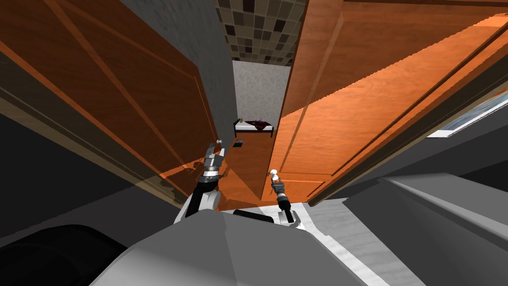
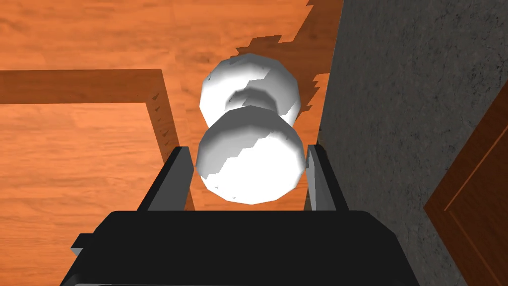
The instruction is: Push the door open
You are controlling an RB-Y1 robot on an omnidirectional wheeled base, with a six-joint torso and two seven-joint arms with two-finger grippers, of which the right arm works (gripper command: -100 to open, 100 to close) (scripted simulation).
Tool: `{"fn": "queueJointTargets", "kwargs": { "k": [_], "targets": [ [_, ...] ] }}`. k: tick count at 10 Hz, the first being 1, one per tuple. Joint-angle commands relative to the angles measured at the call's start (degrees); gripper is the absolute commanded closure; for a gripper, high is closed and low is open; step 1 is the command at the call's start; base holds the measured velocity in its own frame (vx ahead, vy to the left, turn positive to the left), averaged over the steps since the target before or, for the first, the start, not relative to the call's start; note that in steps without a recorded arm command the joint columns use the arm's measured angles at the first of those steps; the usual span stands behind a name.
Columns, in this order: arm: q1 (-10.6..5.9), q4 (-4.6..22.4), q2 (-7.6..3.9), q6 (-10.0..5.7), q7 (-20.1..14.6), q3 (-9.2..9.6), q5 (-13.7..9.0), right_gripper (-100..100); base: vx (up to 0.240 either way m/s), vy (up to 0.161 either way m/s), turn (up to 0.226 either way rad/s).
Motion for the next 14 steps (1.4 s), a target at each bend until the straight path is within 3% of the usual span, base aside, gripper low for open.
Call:
{"fn": "queueJointTargets", "kwargs": {
  "k": [1, 5, 14],
  "targets": [
    [0.08, 0.0, -0.23, 0.08, 0.0, -0.18, -0.1, 100, -0.025, 0.005, 0.011],
    [0.08, 0.0, -0.23, 0.08, 0.0, -0.18, -0.1, 100, -0.010, -0.002, -0.002],
    [-0.54, 1.1, -1.46, -0.49, -11.6, 0.63, -4.5, 100, 0.026, 0.007, 0.021]
  ]
}}
